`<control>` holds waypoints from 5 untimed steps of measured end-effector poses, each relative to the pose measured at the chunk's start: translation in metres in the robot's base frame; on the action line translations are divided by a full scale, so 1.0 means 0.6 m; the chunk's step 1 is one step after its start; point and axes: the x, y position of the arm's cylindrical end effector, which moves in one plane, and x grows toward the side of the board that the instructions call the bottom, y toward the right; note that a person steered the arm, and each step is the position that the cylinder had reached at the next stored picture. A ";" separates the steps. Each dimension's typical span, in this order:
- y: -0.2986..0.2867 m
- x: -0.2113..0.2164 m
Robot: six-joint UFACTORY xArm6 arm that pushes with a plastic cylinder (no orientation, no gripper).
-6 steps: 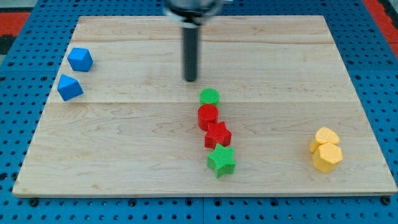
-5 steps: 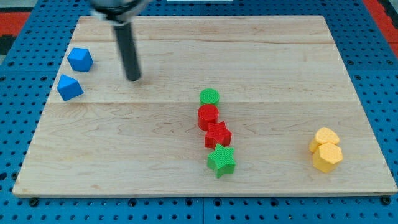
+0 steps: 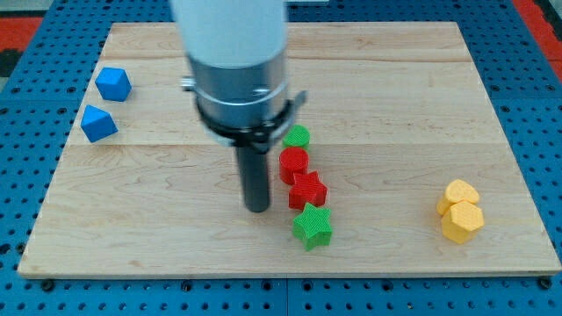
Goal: Separate the red star from the red circle and the green star
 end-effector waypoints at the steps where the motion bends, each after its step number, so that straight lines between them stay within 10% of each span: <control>1: 0.073 -0.029; 5: 0.106 -0.012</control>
